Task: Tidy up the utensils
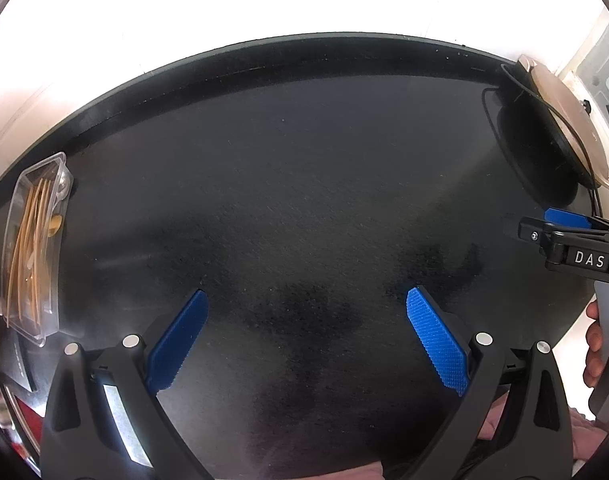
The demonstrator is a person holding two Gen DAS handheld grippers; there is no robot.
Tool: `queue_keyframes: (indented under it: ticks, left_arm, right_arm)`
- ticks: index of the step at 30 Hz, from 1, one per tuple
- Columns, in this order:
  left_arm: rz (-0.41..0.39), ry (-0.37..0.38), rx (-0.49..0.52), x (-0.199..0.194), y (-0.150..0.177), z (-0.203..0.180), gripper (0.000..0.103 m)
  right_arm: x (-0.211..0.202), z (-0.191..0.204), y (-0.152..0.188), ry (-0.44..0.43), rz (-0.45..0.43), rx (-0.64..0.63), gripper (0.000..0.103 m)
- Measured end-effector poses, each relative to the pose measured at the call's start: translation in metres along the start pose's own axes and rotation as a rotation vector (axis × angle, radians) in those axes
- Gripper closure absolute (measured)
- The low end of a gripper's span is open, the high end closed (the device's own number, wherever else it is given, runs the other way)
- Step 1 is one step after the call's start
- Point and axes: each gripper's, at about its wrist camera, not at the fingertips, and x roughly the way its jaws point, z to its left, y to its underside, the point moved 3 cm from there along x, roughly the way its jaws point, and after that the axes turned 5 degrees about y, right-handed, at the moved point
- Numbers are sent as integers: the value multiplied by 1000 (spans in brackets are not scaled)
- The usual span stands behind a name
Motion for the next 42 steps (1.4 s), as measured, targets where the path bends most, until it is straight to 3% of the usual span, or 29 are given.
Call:
queue_keyframes:
  ticks: [11,27,32,42]
  left_arm:
    - [10,-3,-8,0,5,4,6]
    - [-38,22,-14,-8,10,2,6]
    - [-50,-8,3,-10,10,0,6]
    - [-26,62,-105,-7,13,21,6]
  right_arm:
    - [1,3,1,-6,0,-7,7]
    - [1,0,1,-7,2,-12,7]
    - [2,3,2,-8,5,-20,7]
    - [1,5,7,-10,5,-16,7]
